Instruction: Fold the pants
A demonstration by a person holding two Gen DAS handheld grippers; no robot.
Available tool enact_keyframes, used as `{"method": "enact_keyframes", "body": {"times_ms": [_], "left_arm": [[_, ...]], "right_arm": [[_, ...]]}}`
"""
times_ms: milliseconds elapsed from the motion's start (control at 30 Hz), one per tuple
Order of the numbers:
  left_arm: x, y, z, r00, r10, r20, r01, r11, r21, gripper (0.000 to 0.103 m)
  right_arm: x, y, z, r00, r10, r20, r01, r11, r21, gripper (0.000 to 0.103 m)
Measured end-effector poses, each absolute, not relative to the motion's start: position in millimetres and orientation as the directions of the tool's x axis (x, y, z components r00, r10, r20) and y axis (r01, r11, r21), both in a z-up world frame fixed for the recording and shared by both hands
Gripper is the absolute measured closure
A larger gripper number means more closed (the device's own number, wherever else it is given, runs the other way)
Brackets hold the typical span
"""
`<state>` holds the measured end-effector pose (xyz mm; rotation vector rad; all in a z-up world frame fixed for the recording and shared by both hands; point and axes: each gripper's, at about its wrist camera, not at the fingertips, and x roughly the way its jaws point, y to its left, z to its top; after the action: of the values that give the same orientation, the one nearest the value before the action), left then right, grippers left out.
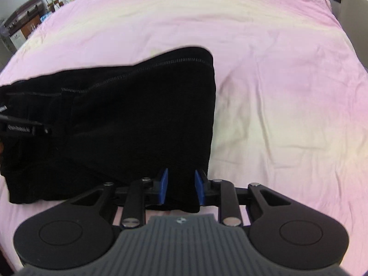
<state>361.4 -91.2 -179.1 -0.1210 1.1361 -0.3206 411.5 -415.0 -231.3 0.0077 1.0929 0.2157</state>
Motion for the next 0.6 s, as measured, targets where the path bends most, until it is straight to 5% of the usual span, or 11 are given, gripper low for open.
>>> {"method": "enact_keyframes", "body": {"times_ms": [167, 333, 600], "left_arm": [[361.9, -92.4, -182.4, 0.386, -0.307, -0.870, 0.186, 0.950, -0.252, 0.083], [358.9, -89.7, -167.5, 0.409, -0.294, -0.864, 0.206, 0.952, -0.226, 0.057], [364.7, -82.3, -109.2, 0.504, -0.351, -0.789, 0.264, 0.932, -0.247, 0.057]], "right_arm": [[413.2, -406.7, -266.7, 0.419, 0.137, -0.898, -0.171, 0.983, 0.070, 0.081], [418.1, -409.1, -248.0, 0.401, 0.133, -0.906, -0.166, 0.984, 0.071, 0.080], [428.3, -403.7, -199.5, 0.506, 0.098, -0.857, -0.230, 0.973, -0.024, 0.080]]}}
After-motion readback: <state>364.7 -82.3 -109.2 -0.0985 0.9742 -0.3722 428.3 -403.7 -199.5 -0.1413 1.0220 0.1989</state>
